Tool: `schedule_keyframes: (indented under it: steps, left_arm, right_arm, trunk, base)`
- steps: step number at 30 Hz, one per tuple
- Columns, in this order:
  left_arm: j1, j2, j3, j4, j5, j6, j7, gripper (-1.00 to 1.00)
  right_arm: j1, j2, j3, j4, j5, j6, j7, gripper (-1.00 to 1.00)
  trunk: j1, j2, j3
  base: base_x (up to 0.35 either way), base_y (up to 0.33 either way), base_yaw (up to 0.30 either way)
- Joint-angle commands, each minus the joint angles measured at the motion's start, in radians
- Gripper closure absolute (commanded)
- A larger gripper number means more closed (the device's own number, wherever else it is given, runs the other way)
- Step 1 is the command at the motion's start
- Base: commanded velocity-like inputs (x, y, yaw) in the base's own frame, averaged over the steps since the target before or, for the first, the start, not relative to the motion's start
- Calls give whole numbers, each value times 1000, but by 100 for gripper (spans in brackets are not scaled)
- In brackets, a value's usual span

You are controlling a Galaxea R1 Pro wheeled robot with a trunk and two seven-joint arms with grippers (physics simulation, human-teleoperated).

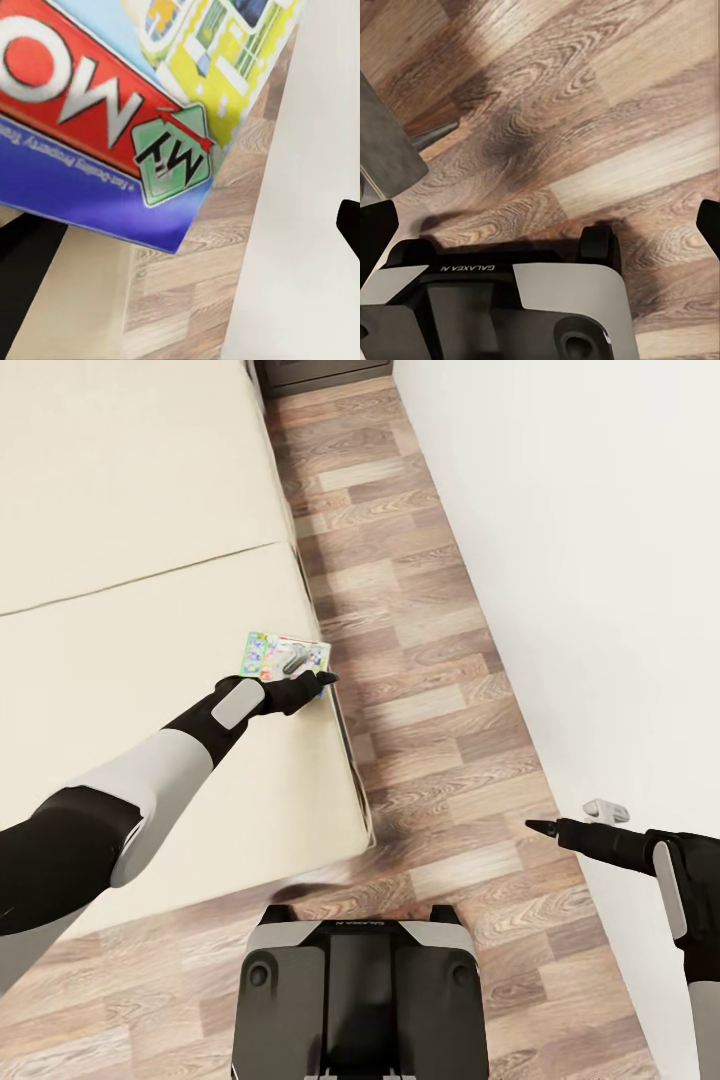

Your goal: Put all the toys in the child's room - the three board games (two on the bed and one on the table), the two jigsaw puzzles on the table, and the tennis ball on the table - inside the toy box on the table in the child's room.

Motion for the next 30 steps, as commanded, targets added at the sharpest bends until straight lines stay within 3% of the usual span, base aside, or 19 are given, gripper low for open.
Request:
schedule_keyframes:
  steps: [1, 30]
  left_arm:
    - [0, 0, -6, 2, 4, 3, -2, -100]
    - [13, 2, -8, -13, 5, 0, -7, -100]
  right_arm:
    - [0, 0, -1, -1, -2, 7, 1, -100]
    - [19, 12, 3, -1, -2, 6, 1, -100]
  trunk:
    - [0, -1, -1]
    - [0, -1, -1]
  base:
    - [0, 0, -82]
    - [0, 0, -18]
